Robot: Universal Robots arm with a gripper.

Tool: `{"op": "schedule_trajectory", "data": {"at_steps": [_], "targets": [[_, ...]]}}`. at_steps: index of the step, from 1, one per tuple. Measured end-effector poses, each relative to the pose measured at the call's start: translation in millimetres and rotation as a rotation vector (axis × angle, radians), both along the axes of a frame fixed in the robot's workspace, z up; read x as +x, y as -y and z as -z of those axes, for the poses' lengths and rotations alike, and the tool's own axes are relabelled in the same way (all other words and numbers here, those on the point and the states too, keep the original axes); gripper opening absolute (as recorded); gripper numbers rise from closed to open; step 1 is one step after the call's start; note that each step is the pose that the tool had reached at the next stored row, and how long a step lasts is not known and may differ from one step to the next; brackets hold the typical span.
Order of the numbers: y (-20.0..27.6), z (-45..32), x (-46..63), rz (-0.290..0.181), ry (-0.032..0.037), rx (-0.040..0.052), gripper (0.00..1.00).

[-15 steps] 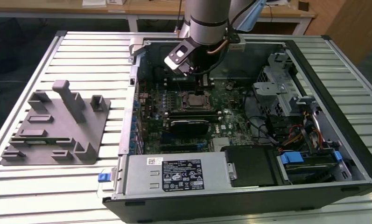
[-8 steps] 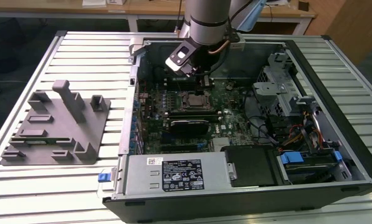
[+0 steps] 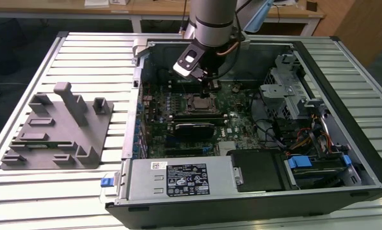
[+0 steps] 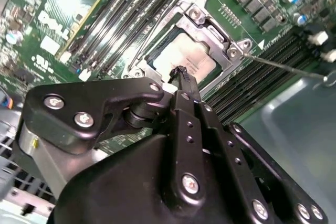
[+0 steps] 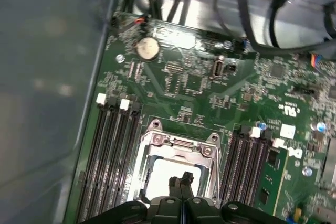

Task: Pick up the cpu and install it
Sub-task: 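Close the cpu cover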

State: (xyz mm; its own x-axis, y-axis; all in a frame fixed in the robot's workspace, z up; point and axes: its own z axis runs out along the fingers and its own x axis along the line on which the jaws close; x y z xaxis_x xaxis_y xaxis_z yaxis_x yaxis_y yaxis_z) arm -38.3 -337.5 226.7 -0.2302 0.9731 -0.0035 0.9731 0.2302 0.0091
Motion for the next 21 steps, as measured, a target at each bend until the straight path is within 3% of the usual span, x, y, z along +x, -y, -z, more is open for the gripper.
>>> {"op": "schedule_trajectory", "data": {"at_steps": [8,9,10,21], "targets": [[0.0,0.9,0.0,-0.145,0.0,0.0,0.11],[0.0,1.5,0.0,-0.217,0.0,0.0,0.11],[0.0,1.7,0.0,-0.244,0.0,0.0,0.11],[0.0,3.3,0.0,-0.443,-0.0001,0.0,0.11]]}}
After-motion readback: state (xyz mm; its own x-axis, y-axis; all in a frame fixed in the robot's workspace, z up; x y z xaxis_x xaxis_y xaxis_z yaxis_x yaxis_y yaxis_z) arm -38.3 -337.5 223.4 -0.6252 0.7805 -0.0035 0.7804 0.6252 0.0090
